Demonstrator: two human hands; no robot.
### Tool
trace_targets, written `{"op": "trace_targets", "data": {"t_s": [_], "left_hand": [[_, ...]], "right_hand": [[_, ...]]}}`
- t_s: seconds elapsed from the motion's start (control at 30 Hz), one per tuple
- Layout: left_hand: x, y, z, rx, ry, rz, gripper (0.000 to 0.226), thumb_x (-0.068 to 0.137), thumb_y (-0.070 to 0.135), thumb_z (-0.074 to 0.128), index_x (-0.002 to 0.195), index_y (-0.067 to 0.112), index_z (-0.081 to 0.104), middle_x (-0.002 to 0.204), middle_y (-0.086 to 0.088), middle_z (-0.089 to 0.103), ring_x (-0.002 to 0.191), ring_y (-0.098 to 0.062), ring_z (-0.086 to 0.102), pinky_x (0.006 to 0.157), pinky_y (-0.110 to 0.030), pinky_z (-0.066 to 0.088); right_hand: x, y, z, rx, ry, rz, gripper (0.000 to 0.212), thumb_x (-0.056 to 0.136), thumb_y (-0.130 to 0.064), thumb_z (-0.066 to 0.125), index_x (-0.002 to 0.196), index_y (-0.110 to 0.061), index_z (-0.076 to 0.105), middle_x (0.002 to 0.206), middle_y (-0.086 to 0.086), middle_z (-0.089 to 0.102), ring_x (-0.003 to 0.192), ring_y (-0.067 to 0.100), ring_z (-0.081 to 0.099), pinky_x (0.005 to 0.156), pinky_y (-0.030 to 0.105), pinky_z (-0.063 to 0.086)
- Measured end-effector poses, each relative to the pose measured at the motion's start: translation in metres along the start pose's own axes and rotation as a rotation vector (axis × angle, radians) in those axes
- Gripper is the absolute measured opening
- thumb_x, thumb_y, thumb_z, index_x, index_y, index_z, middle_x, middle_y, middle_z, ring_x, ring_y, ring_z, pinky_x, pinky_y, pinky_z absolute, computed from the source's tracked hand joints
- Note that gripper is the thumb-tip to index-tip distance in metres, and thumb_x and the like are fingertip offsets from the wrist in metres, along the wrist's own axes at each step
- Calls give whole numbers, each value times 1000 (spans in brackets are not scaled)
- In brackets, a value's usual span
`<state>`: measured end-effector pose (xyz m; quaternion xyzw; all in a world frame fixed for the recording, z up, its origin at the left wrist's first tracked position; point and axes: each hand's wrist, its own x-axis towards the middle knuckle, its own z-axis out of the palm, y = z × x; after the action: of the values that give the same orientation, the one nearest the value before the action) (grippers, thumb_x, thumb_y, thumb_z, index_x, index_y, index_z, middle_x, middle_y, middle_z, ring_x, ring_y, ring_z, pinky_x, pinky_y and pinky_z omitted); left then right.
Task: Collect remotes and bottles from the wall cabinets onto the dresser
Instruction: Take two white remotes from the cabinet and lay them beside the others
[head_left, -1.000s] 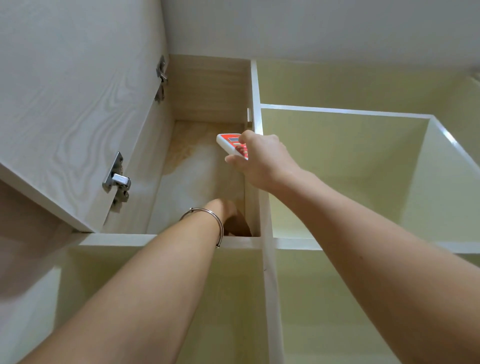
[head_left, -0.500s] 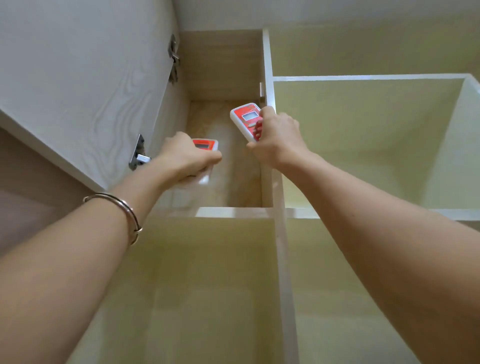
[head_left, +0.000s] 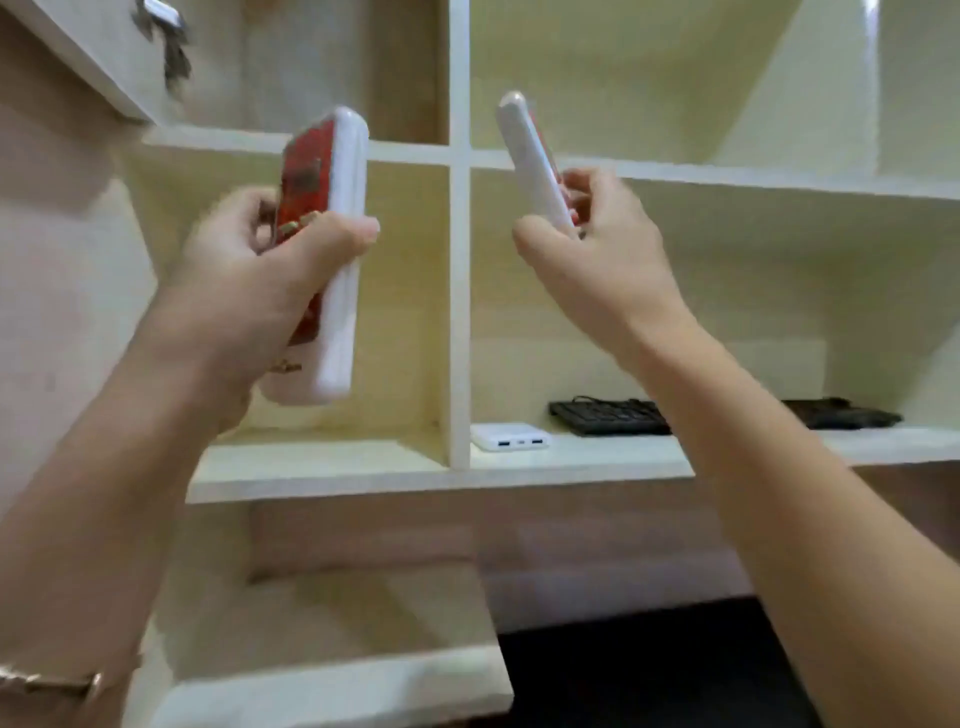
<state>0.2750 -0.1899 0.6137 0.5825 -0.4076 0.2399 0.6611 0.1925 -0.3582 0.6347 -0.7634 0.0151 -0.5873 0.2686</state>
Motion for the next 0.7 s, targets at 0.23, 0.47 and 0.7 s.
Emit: {"op": "trace_targets", "data": {"t_s": [0.23,0.47,0.7], "left_hand": [[-180,-60,28,-164,-386,-422,35,61,44,73,91,42,54,71,23,64,62,6,60,54,-26,39],[-347,-44,70,-169,-846,-715,46,65,34,79,101,35,51,94,10,62,80,-10,59,64,-27,43],[-486,21,137,-193,-1263,-656,38,78,29,71,107,25,47,90,12,58,78,-10,57,65,-31,43]], "right_hand": [[-222,32,-74,-180,-65,551,34,81,-21,52,112,-32,45,104,-4,44,72,7,49,57,16,36],[-404,-6,-175,-341,168,1038,22,82,-25,60,99,-32,49,94,-2,58,77,15,53,64,25,42],[-576,-85,-310,-547,540,1394,28,83,-18,60,104,-29,46,90,-6,50,69,6,49,49,7,38]]}}
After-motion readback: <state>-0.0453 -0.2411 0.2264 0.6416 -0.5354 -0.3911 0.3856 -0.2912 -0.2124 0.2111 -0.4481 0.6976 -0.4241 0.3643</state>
